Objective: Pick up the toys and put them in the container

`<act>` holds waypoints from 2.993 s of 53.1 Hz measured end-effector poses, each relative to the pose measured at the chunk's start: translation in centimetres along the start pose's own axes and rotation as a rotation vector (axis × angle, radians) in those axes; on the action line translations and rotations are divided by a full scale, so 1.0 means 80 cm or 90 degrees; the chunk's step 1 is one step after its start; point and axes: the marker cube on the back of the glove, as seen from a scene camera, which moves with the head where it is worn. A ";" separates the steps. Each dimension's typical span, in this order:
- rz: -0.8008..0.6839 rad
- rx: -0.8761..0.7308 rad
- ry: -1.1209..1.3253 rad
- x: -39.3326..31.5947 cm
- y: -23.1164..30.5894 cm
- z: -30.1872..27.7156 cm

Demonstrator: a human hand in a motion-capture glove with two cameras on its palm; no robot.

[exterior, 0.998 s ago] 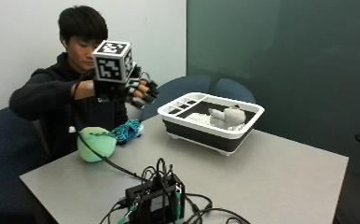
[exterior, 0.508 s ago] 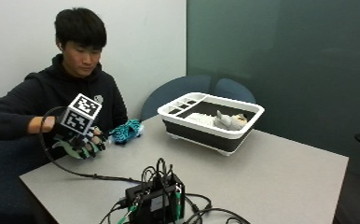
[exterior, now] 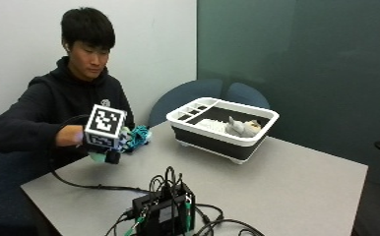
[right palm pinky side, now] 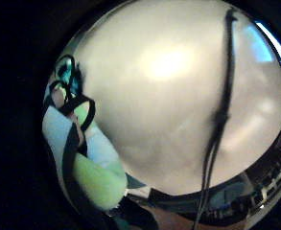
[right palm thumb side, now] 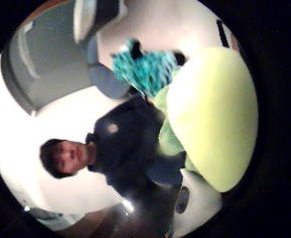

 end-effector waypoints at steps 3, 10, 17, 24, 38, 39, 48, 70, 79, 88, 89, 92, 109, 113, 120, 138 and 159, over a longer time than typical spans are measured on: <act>-0.005 0.071 0.015 -0.015 -0.014 -0.028; -0.064 0.267 0.013 -0.069 -0.044 -0.107; -0.157 0.492 -0.030 -0.142 -0.079 -0.173; -0.216 0.602 -0.099 -0.223 -0.139 -0.188; -0.195 0.415 -0.024 -0.302 -0.282 -0.142; -0.192 0.370 -0.019 -0.304 -0.290 -0.136; -0.200 0.240 -0.015 -0.298 -0.290 -0.106; -0.140 -0.002 0.174 -0.166 -0.064 0.015; -0.118 -0.101 0.239 -0.112 -0.034 0.108; -0.146 -0.033 0.322 -0.103 -0.040 0.156; -0.152 -0.010 0.330 -0.104 -0.041 0.156; -0.171 0.033 0.337 -0.107 -0.045 0.151; -0.157 0.115 0.121 -0.121 -0.085 0.041; -0.156 0.164 0.074 -0.137 -0.096 0.000; -0.175 0.286 -0.008 -0.167 -0.126 -0.097; -0.074 0.385 -0.162 -0.207 -0.257 -0.126; -0.047 0.392 -0.087 -0.154 -0.198 -0.122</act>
